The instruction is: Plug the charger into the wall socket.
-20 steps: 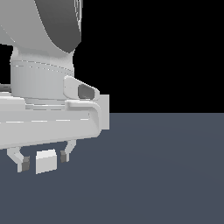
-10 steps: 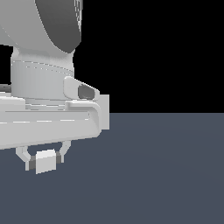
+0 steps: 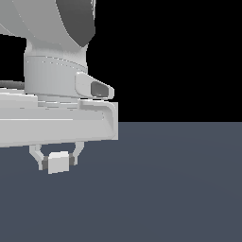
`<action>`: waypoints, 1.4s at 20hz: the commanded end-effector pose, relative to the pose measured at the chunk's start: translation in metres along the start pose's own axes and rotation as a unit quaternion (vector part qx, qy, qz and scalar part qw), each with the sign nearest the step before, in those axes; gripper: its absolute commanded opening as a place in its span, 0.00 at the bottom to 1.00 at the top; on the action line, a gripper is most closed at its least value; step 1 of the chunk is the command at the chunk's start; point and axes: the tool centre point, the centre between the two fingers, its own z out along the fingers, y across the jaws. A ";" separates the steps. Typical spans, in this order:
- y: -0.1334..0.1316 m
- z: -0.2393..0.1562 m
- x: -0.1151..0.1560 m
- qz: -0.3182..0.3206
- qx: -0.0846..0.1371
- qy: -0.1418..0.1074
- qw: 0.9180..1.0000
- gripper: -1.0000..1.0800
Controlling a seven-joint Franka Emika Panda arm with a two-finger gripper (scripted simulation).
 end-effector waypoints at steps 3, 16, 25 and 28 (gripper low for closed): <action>0.017 -0.020 0.006 0.054 -0.008 0.001 0.999 0.00; 0.062 -0.069 0.012 0.186 -0.029 0.001 0.982 0.00; 0.064 -0.071 0.011 0.191 -0.031 0.000 0.981 0.00; 0.064 -0.071 0.011 0.191 -0.031 0.000 0.981 0.00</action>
